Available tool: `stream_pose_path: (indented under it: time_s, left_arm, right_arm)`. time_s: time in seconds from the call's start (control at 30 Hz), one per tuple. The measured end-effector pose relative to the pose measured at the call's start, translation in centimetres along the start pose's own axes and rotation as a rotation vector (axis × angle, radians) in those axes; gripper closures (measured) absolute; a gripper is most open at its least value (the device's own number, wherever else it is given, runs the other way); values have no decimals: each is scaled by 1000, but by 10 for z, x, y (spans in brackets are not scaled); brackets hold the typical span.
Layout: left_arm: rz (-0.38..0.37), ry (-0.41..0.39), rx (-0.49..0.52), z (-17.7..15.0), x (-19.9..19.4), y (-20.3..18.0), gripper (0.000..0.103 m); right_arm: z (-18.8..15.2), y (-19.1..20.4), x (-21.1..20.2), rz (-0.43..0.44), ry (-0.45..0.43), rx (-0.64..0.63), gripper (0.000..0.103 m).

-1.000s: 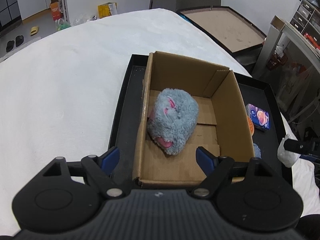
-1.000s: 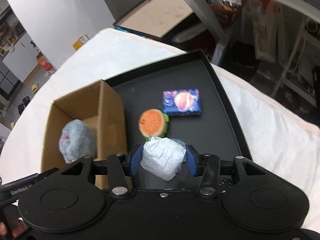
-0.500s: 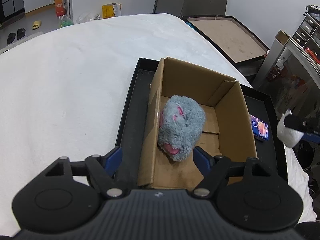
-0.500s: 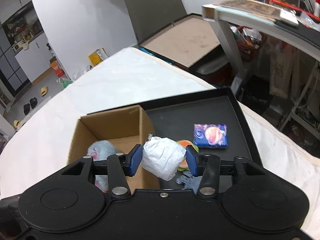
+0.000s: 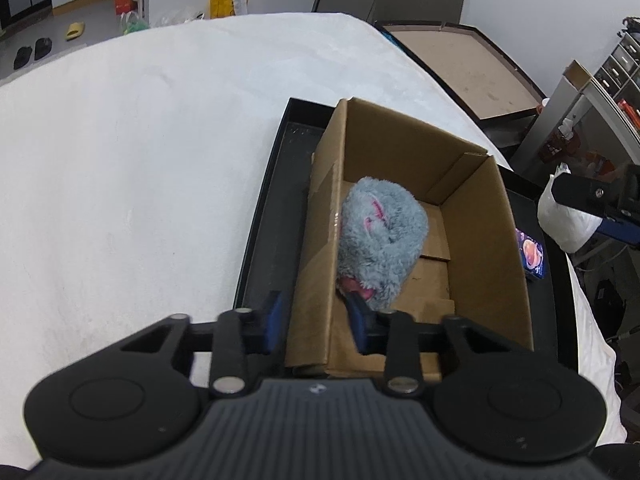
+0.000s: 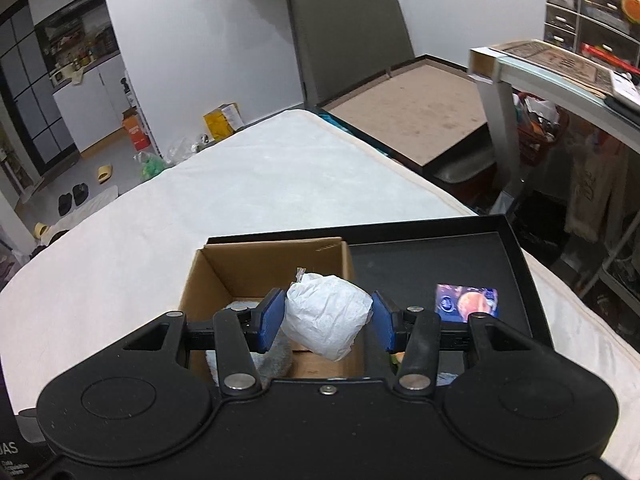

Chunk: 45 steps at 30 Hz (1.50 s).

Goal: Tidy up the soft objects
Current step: 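Carry the white plush with the right gripper and release it into the box, then move the right gripper to the black-and-white patch plush and grasp it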

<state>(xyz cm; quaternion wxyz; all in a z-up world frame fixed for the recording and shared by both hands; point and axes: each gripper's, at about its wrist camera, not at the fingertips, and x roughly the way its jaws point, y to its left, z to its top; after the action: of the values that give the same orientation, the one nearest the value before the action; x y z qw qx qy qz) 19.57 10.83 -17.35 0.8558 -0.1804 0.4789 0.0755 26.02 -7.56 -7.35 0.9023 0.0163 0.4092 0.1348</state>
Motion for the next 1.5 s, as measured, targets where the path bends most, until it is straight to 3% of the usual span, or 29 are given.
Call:
stream_pose_path:
  time_s: [0.17, 0.5, 0.57, 0.63, 0.67, 1.23, 1.5]
  left_arm:
    - [-17, 9, -15, 0, 2, 4, 89]
    - [-38, 9, -9, -1, 1, 6, 89]
    - [-40, 9, -9, -1, 1, 6, 89]
    - [-40, 9, -10, -1, 2, 6, 89]
    - [-40, 9, -10, -1, 2, 6, 89]
    - [6, -13, 9, -1, -4, -2, 88]
    - [27, -3, 23, 0, -6, -10, 82]
  right_arm:
    - [1, 10, 6, 1, 2, -29, 56]
    - [9, 24, 14, 10, -27, -65, 55]
    - [11, 28, 14, 23, -39, -83, 50]
    - [12, 31, 16, 0, -38, -95, 26]
    - [12, 30, 15, -3, -49, -91, 25]
    - [-9, -37, -3, -35, 18, 59, 25]
    - [-24, -62, -9, -40, 69, 89, 25]
